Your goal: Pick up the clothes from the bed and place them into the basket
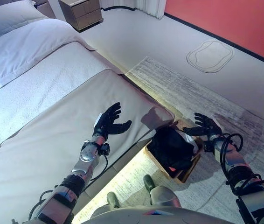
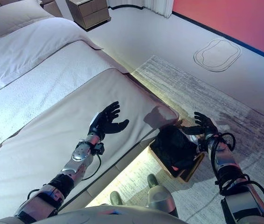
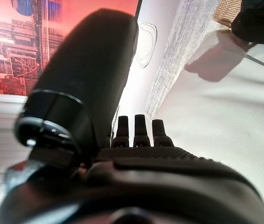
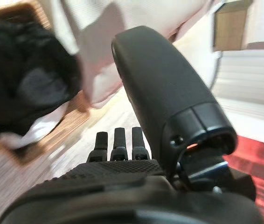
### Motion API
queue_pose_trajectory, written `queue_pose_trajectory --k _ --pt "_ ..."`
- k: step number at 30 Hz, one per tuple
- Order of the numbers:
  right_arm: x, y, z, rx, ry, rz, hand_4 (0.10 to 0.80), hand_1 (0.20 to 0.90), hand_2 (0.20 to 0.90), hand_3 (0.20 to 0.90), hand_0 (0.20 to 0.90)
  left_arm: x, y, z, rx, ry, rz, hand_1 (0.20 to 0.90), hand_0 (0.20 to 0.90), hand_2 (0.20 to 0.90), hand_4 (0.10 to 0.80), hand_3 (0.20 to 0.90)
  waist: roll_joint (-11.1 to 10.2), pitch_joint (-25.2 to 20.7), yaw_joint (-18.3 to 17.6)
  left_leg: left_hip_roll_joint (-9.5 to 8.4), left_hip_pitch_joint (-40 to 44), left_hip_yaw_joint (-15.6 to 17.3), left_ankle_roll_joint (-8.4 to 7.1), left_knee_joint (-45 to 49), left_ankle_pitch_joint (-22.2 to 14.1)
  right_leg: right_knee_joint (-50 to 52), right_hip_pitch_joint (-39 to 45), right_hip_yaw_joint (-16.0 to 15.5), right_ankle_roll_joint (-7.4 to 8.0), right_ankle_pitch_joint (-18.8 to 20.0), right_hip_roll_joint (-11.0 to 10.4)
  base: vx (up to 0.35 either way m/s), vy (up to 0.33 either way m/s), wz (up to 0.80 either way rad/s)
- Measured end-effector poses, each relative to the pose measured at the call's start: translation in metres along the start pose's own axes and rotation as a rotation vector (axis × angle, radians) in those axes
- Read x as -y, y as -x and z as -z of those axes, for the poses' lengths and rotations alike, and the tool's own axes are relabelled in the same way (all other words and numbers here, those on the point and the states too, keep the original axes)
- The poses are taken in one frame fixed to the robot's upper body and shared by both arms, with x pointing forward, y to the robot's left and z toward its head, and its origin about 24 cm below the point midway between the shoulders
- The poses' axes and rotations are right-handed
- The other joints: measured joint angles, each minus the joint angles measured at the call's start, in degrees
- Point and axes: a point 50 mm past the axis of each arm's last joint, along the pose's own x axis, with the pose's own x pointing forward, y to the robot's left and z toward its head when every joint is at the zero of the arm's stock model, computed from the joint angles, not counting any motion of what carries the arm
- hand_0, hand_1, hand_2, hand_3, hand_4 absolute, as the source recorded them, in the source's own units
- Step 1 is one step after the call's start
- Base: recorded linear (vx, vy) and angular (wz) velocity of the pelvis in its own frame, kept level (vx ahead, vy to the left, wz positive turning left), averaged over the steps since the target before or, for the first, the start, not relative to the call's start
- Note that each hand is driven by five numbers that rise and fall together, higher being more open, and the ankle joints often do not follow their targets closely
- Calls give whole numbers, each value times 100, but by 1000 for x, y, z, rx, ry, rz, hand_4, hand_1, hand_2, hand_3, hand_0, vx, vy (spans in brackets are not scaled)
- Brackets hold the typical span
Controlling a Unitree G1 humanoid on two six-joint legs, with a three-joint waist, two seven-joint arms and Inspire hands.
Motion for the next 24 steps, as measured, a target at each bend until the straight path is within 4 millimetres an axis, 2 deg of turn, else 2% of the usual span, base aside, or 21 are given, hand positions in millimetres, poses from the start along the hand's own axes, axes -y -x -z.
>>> queue_pose_trajectory --k 5,7,11,17,20,24 --pt "-34 12 -9 144 -158 -40 800 900 900 900 900 2 15 19 -57 29 -10 900 900 900 800 900 66 -56 100 1 -27 -313 -26 -9 30 -98 158 -248 -3 -2 2 39 7 30" --pt "-51 29 0 200 -176 -21 800 900 900 900 900 6 27 33 -102 54 -19 900 900 900 800 900 135 -100 251 2 -52 -470 -42 6 45 -101 198 -394 -5 -5 2 -17 26 37" --pt "-77 42 15 203 -104 -62 800 900 900 900 900 6 39 45 -143 25 -49 900 900 900 800 900 159 -117 425 -32 -227 -679 -39 -9 105 -102 132 -582 -10 -12 -39 -12 37 28" --pt "-92 54 33 181 3 -199 800 900 900 900 900 0 45 49 -156 2 -105 900 900 900 800 900 160 -120 584 -79 -315 -924 -22 -20 182 -104 171 -836 -7 -14 -106 43 -5 23" --pt "-90 56 38 166 27 -227 800 900 900 900 900 -4 48 51 -165 8 -121 900 900 900 800 900 155 -136 667 -76 -316 -1038 -13 -21 189 -106 223 -939 -4 -18 -113 60 -46 21" --pt "-83 56 34 215 67 -238 800 900 900 900 900 -8 55 57 -194 -27 -108 900 900 900 800 900 101 -231 810 -45 -379 -1142 3 -21 238 -107 210 -1044 -4 -18 -100 30 -30 13"
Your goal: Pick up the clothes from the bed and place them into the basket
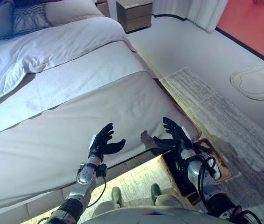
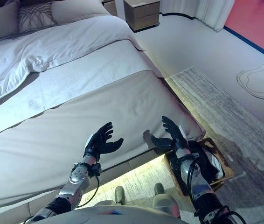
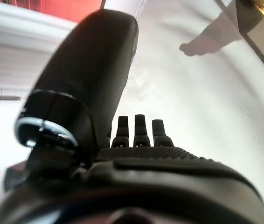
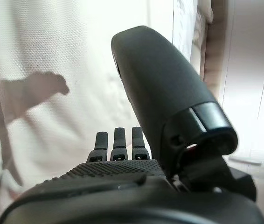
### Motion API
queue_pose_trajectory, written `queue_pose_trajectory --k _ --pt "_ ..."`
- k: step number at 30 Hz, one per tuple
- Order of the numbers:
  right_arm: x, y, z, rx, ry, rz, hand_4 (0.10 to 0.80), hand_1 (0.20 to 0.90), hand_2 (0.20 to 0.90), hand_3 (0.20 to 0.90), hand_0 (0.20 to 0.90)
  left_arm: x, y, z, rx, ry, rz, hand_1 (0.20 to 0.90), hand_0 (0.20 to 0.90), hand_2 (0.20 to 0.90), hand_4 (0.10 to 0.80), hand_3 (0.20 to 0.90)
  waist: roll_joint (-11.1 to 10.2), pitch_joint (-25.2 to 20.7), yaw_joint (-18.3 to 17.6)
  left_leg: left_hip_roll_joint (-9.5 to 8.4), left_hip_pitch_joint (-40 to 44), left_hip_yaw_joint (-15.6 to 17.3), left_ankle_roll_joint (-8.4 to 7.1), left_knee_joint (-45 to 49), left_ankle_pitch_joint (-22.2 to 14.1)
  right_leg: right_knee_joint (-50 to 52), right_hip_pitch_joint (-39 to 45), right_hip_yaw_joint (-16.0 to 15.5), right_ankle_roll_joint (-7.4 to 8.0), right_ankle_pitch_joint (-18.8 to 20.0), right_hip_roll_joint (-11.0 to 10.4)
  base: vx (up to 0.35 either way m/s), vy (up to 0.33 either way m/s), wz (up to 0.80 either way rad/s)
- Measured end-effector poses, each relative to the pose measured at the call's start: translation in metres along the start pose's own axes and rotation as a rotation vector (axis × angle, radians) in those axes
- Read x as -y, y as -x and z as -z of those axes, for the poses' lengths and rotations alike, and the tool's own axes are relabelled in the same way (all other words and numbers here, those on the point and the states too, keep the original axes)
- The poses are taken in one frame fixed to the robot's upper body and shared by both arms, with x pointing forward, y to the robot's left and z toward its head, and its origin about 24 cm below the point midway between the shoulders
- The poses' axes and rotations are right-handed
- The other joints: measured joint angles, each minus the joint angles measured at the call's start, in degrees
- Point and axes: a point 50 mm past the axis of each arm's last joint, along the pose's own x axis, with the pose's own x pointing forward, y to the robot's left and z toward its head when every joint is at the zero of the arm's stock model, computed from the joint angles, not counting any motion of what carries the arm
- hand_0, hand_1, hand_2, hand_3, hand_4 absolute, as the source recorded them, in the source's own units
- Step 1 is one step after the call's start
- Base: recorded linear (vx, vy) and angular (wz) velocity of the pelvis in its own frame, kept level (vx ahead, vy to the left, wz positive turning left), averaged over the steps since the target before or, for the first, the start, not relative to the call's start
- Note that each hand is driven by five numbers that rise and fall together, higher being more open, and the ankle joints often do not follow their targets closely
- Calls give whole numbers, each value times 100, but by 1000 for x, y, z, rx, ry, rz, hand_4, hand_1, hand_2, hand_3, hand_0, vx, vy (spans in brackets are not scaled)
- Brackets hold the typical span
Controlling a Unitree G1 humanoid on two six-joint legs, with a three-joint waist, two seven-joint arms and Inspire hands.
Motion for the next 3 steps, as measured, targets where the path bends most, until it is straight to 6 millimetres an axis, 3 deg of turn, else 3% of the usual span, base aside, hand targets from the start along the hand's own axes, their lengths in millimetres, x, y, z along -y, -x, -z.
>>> queue_pose_trajectory --k 3 --pt "10 -1 -11 68 66 -6 800 900 900 900 900 -2 5 6 -28 -23 43 900 900 900 800 900 -46 -27 84 7 -17 -70 12 0 33 0 26 -93 0 0 4 30 -8 11"
